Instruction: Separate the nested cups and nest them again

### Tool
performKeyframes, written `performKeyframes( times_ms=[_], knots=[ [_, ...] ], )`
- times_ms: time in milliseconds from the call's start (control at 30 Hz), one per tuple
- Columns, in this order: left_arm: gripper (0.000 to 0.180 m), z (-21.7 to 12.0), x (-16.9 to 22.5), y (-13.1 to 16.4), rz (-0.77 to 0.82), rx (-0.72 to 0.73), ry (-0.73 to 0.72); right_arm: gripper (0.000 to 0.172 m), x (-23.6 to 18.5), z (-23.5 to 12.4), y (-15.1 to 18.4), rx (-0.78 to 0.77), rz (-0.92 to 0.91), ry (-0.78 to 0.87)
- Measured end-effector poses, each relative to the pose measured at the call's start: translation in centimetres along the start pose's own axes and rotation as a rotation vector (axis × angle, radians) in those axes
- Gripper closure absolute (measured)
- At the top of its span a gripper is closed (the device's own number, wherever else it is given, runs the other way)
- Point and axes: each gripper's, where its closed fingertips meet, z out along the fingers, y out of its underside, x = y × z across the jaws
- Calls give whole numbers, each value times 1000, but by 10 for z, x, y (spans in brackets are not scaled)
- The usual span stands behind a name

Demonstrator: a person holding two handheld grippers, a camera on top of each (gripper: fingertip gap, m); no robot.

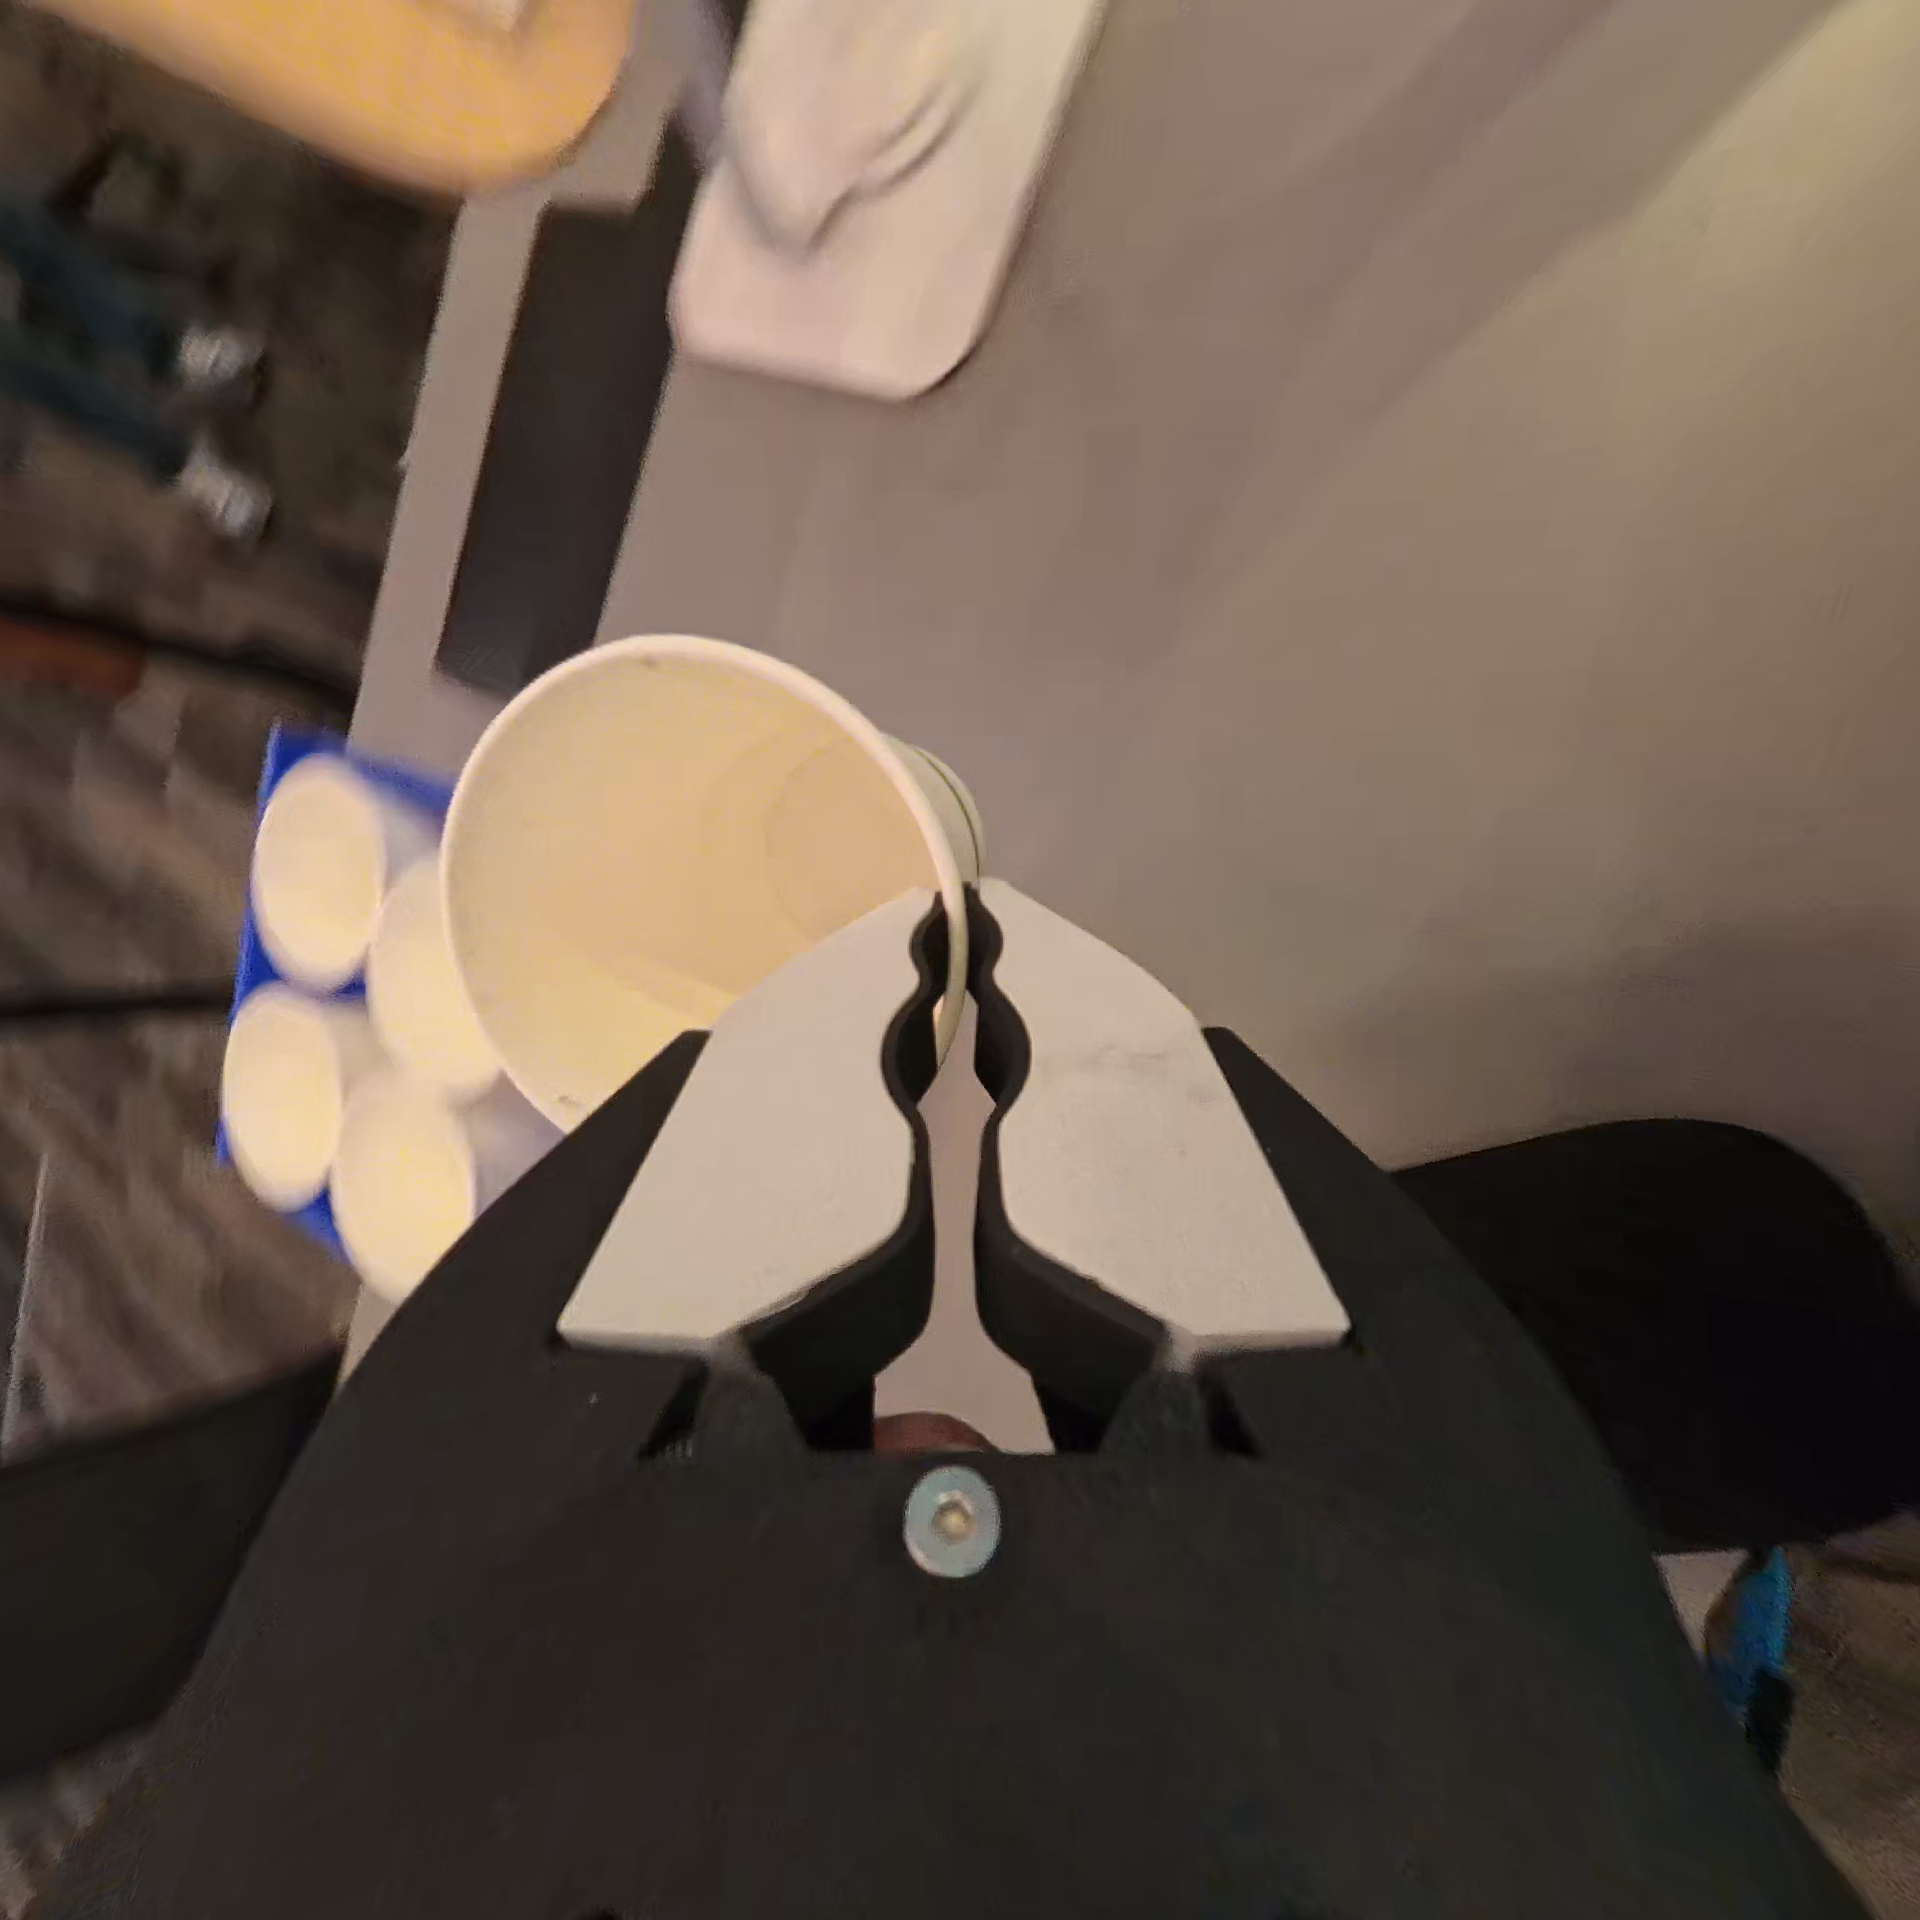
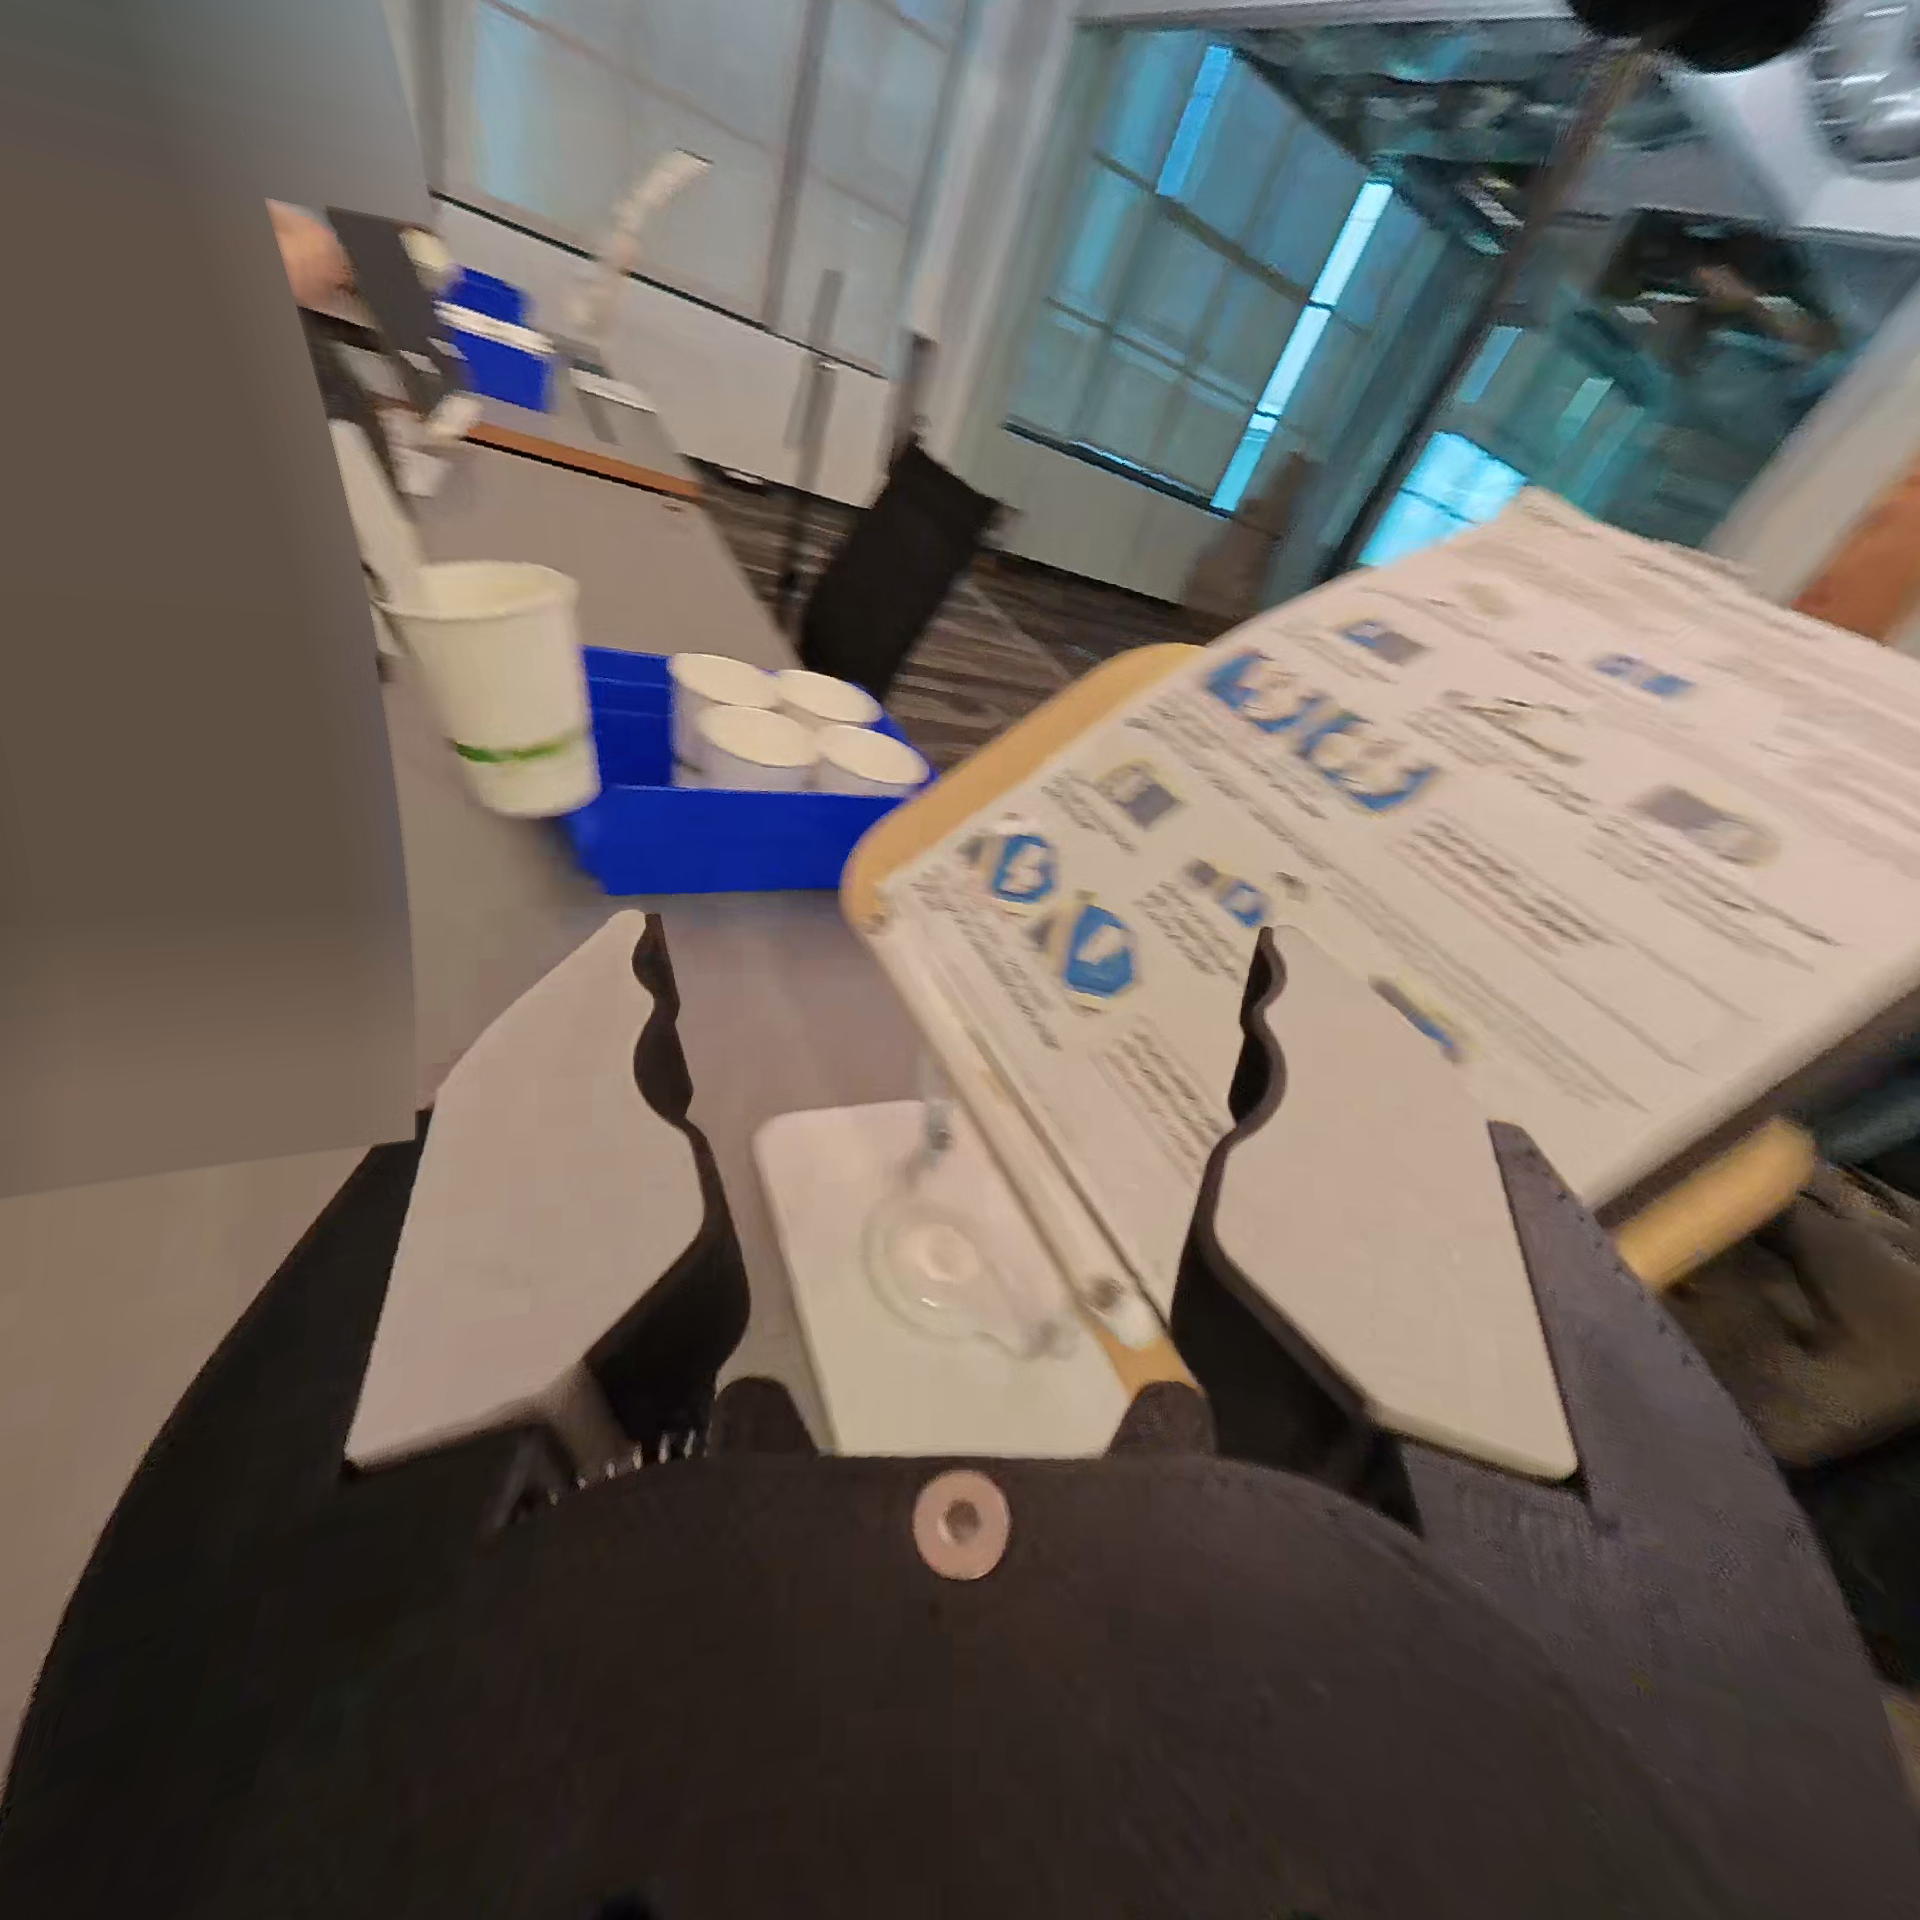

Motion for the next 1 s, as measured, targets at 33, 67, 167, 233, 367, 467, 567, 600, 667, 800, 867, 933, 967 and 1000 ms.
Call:
performKeyframes(
  times_ms=[33, 67, 167, 233, 367, 467, 567, 600, 667, 800, 867, 933, 967, 1000],
  knots=[
    [179, 2, 16, -20, 70, 28, 52, 67, -16, 9, -1, 10, 13, -66],
    [179, 4, 30, -38, 134, 51, 95, 66, -33, 17, 0, 15, 28, -134],
    [179, 9, 68, -88, 294, 124, 230, 61, -85, 40, 7, 18, 98, -356],
    [179, 11, 86, -113, 374, 158, 300, 58, -115, 52, 15, 0, 133, -480],
    [179, 15, 107, -148, 477, 207, 393, 51, -159, 63, 30, -23, 182, -665],
    [179, 20, 116, -163, 534, 222, 432, 50, -172, 70, 38, -35, 202, -706],
    [179, 24, 122, -172, 585, 217, 440, 48, -180, 74, 44, -43, 228, -744],
    [179, 24, 124, -174, 598, 215, 449, 48, -183, 74, 43, -34, 237, -760],
    [179, 25, 126, -180, 617, 224, 450, 47, -188, 73, 42, -19, 245, -788],
    [179, 26, 131, -185, 643, 225, 469, 48, -198, 70, 38, 2, 232, -824],
    [179, 27, 132, -188, 655, 231, 462, 50, -203, 69, 37, 4, 229, -842],
    [179, 26, 133, -192, 655, 248, 461, 52, -206, 69, 36, 9, 226, -854],
    [179, 25, 133, -194, 657, 255, 458, 56, -206, 69, 35, 22, 223, -852],
    [179, 25, 134, -194, 661, 254, 459, 60, -207, 69, 33, 34, 224, -853]
  ],
)
